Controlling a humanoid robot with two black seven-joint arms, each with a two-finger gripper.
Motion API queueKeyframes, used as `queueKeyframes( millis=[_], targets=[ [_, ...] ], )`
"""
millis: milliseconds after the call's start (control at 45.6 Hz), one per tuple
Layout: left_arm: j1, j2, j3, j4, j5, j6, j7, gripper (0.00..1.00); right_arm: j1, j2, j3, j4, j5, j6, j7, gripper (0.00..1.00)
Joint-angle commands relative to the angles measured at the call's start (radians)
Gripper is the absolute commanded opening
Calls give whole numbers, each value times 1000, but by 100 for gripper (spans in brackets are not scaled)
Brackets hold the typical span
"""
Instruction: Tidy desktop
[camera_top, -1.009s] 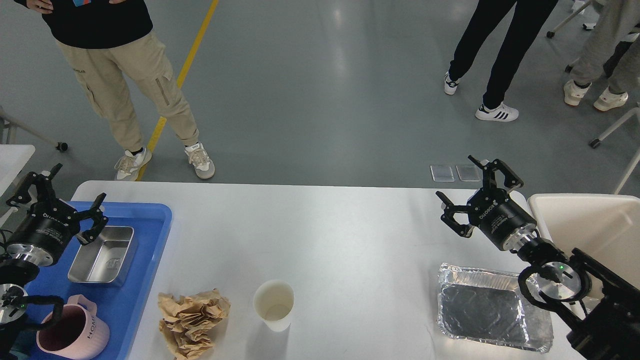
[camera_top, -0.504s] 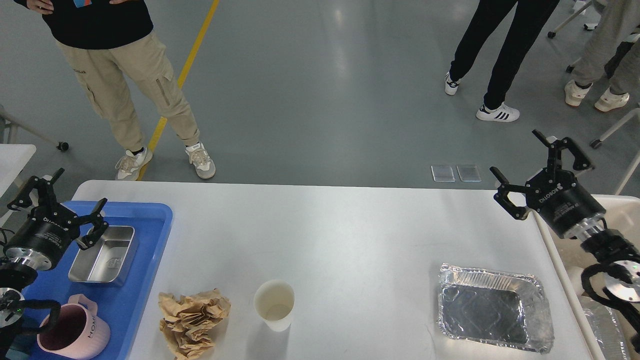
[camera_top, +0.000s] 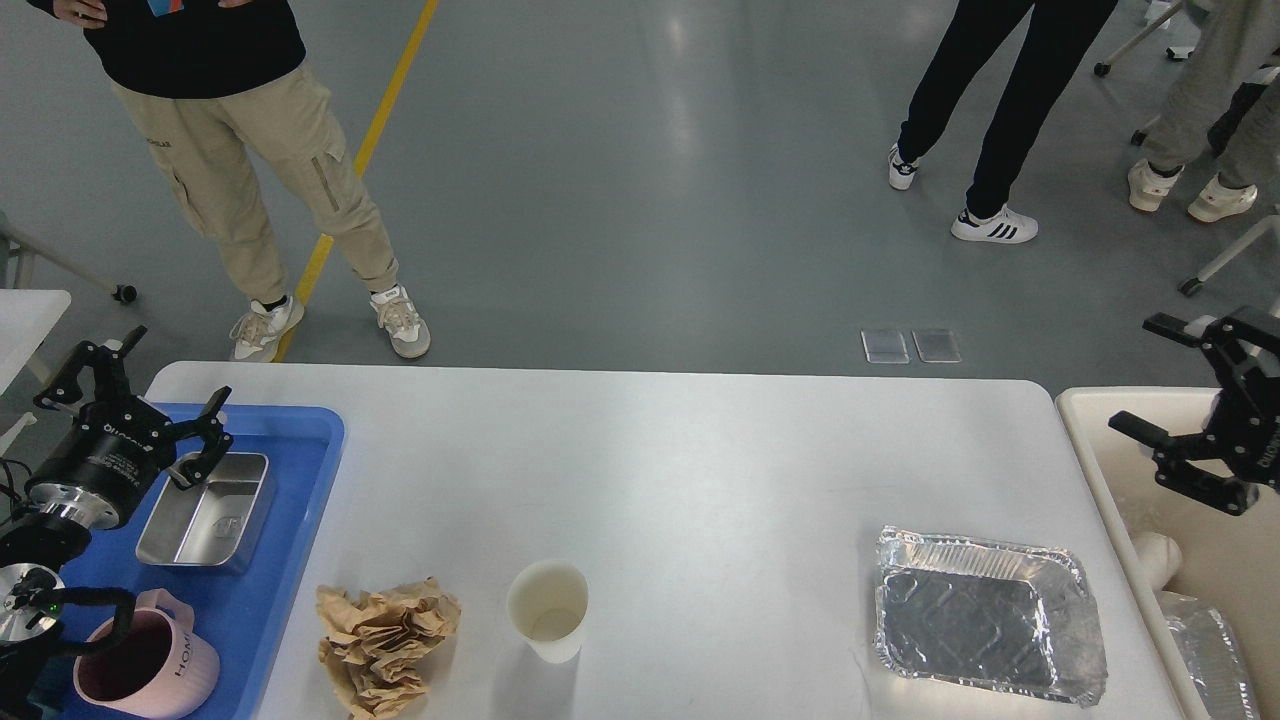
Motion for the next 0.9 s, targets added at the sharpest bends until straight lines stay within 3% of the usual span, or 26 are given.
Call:
queueKeyframes(
  millis=[0, 307, 570, 877],
  targets=[
    [-1, 1, 0, -25, -2, 7, 21, 97, -6, -123, -10, 18, -109, -1, 1, 100],
    [-1, -1, 0, -50, 0, -9, 26, 97, -4, -255, -10, 18, -269, -7, 9, 100],
    [-1, 2, 0, -50, 0, -23, 26, 97, 2, -239, -10, -60, -224, -99, 6, 100],
    [2, 12, 0, -50, 1, -26, 24, 97, 2, -245, -52, -85, -221, -116, -2, 100]
  ],
)
